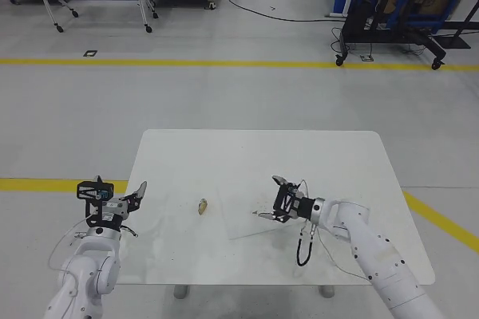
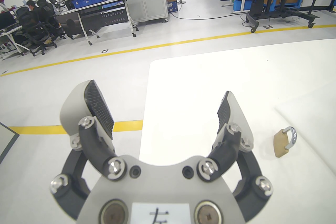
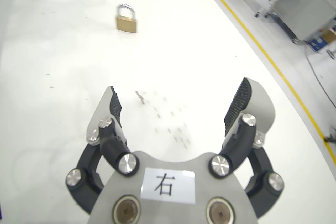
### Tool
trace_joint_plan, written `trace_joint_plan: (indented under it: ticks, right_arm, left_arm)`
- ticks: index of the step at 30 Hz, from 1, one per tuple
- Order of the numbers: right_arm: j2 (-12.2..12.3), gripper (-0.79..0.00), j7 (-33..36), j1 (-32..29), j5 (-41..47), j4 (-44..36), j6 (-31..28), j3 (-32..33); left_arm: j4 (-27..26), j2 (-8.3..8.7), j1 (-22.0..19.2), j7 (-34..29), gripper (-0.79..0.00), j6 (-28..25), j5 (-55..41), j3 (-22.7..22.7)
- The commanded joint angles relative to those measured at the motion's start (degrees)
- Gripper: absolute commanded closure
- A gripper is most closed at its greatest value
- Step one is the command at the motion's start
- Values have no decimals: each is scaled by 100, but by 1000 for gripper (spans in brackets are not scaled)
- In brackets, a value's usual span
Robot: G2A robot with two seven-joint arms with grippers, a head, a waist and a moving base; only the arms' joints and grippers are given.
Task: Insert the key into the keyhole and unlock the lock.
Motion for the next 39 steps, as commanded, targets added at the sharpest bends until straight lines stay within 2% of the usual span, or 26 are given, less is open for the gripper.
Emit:
trace_joint_plan:
  ticks: [1,4,6,8,9,10,15,21,32,35,38,39]
  right_arm:
    - [10,-785,-310,181,-217,199,-344,-125]
    - [-3,-776,-394,410,-551,438,-408,-369]
    - [-23,-696,-388,549,-732,531,-534,-584]
    - [-46,-566,-330,672,-862,677,-490,-740]
    - [-59,-456,-318,728,-913,739,-471,-815]
    - [-70,-391,-323,777,-934,812,-444,-872]
    - [-79,-357,-679,1036,-949,1152,-712,-1042]
    - [-43,-363,-928,1261,-1392,1318,-809,-1256]
    - [-166,-369,-797,1718,-1366,1820,-763,-1691]
    - [-201,-345,-876,1838,-1316,2007,-767,-1792]
    - [-230,-277,-919,1917,-1326,2139,-719,-1896]
    - [-237,-219,-945,1941,-1328,2186,-722,-1927]
  left_arm:
    - [0,0,0,0,-785,0,0,0]
    - [0,0,0,0,-785,0,0,0]
    - [0,0,0,0,-785,0,0,0]
    - [0,0,0,0,-785,0,0,0]
    - [0,0,0,0,-785,0,0,0]
    - [0,0,0,0,-785,0,0,0]
    - [0,0,0,0,-785,0,0,0]
    - [0,0,0,0,-785,0,0,0]
    - [0,0,0,0,-785,0,0,0]
    - [0,0,0,0,-785,0,0,0]
    - [0,0,0,0,-785,0,0,0]
    - [0,0,0,0,-785,0,0,0]
